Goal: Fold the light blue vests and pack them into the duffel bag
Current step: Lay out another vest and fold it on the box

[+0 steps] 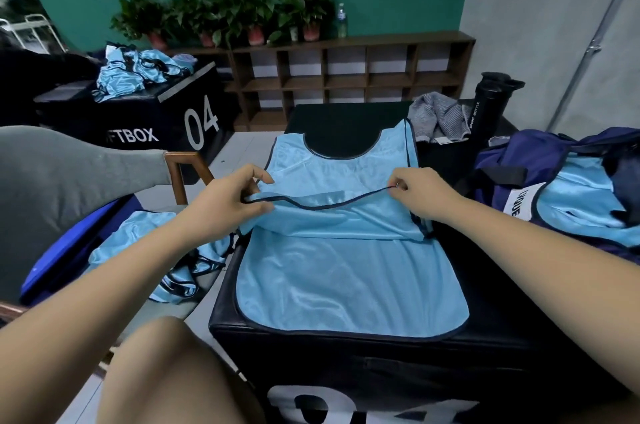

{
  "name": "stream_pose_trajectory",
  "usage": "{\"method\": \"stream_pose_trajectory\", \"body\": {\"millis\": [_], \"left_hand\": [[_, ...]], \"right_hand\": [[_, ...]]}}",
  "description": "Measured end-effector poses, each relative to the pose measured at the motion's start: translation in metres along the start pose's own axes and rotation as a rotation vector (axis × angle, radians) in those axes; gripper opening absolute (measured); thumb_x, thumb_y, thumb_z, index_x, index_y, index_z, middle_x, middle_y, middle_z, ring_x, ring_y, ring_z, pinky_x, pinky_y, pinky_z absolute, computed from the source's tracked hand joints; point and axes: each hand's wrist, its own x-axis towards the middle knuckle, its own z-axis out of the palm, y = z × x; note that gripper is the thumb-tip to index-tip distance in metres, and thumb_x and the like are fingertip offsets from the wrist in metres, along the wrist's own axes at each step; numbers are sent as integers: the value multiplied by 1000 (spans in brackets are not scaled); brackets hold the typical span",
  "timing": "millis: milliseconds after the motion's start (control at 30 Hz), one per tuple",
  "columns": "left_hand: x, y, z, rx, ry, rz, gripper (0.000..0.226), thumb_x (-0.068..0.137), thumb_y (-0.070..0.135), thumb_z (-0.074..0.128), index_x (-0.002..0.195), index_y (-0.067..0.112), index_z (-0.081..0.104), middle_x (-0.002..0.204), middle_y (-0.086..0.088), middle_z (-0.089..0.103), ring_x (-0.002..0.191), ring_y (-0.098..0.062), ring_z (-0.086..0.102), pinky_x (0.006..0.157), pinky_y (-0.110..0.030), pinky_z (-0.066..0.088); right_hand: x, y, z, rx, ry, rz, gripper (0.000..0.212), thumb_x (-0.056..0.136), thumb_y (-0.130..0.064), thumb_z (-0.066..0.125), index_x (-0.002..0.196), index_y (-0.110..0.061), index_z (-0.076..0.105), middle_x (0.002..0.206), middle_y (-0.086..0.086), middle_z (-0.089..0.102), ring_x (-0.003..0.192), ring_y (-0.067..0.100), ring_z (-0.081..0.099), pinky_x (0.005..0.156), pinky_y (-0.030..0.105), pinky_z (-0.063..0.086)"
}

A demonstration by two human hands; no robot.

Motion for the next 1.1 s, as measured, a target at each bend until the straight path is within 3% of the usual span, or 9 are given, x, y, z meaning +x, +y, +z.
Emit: {"method": "stream_pose_trajectory", "body": {"millis": [167,300,367,467,533,667,800,967,1100], "left_hand": [[-16,2,-6,89,48,58,48,89,14,81,122,37,55,83,4,64,72,-10,60,61,-19,46],[-36,2,2,46,73,96,37,92,18,81,113,37,57,87,4,69,74,-16,65,69,-39,55],[-50,1,7,40,70,123,25,94,20,80,102,33,61,89,6,71,78,-17,68,73,-40,55],[-72,-3,15,45,66,161,18,95,21,81,88,31,67,89,11,74,83,-11,70,74,-28,53],[-86,-6,20,59,55,174,11,94,36,77,87,31,70,91,12,74,86,-9,70,75,-24,51],[-107,-19,34,90,-17,251,14,92,52,69,93,39,75,100,18,70,97,-10,70,83,-23,51],[-117,-32,56,111,-38,267,26,92,63,66,98,42,80,100,23,62,100,-7,63,87,-28,51],[-116,-30,69,82,10,273,25,95,60,67,102,41,80,99,23,64,98,-7,66,85,-29,54],[-125,-32,76,47,-54,287,27,94,63,67,103,42,81,100,24,66,97,-4,69,87,-25,54]], "right_hand": [[-30,-5,-57,93,162,-80,7,99,-20,66,101,-22,72,90,-7,71,86,16,64,77,30,43],[-79,-10,-80,213,113,-140,10,100,-22,68,92,-28,66,82,-9,67,70,4,53,67,20,41],[-107,-11,-81,253,54,-167,10,100,-22,69,91,-26,65,78,-11,63,67,4,49,65,21,40],[-147,-13,-77,230,-8,-231,16,101,-21,71,89,-30,64,83,-10,62,74,10,55,69,20,40],[-169,-14,-71,195,-45,-281,17,101,-24,70,89,-33,62,87,-9,61,82,14,58,73,20,42],[-201,-7,-53,83,-154,-370,12,102,-33,68,94,-36,60,93,-14,57,95,9,55,87,22,42],[-210,6,-43,12,-304,-299,13,101,-39,66,98,-46,55,100,-19,57,101,6,51,85,23,40],[-206,1,-61,59,-91,-351,34,90,-9,75,94,-38,60,94,-15,59,96,11,57,86,31,44],[-219,-2,-61,-48,-79,-466,26,87,-12,67,96,-35,60,94,-17,54,95,11,54,86,34,42]]}}
